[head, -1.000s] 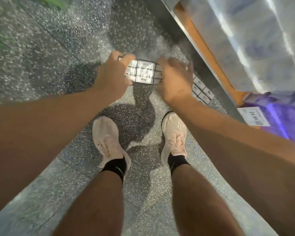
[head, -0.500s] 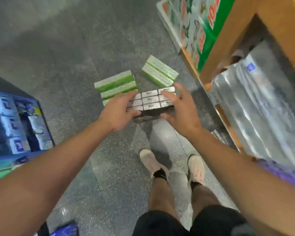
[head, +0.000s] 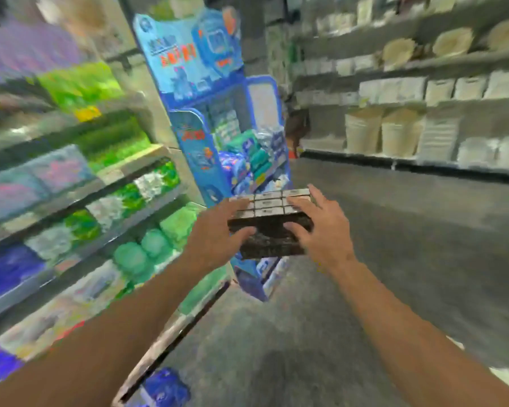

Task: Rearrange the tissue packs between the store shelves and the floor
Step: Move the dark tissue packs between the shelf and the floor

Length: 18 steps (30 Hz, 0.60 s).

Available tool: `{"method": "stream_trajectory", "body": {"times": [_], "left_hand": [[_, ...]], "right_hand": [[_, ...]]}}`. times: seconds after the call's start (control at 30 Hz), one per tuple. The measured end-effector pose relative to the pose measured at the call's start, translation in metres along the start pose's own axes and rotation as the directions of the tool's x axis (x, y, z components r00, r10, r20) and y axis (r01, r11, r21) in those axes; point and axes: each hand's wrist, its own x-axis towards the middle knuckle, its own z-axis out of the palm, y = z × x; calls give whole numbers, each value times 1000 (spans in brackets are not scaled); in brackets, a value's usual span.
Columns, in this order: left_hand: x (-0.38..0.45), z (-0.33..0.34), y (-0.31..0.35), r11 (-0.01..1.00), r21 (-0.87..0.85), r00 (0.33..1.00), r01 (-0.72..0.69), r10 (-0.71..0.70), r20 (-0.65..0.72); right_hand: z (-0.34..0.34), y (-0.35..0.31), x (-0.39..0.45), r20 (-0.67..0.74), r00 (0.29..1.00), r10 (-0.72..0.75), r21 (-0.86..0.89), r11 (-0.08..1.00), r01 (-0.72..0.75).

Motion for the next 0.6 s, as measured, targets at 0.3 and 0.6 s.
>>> {"method": "stream_trajectory", "body": {"times": [0.3,0.6], "left_hand": [[16,-226,-147,955,229,901,189,-76,-427],[100,-304,-248,850,382,805,363,-79,-588]], "right_hand": [[152,-239,131,-8,935,-354,250,905,345],[268,-321,260,-172,855,-489,336,787,517]]}}
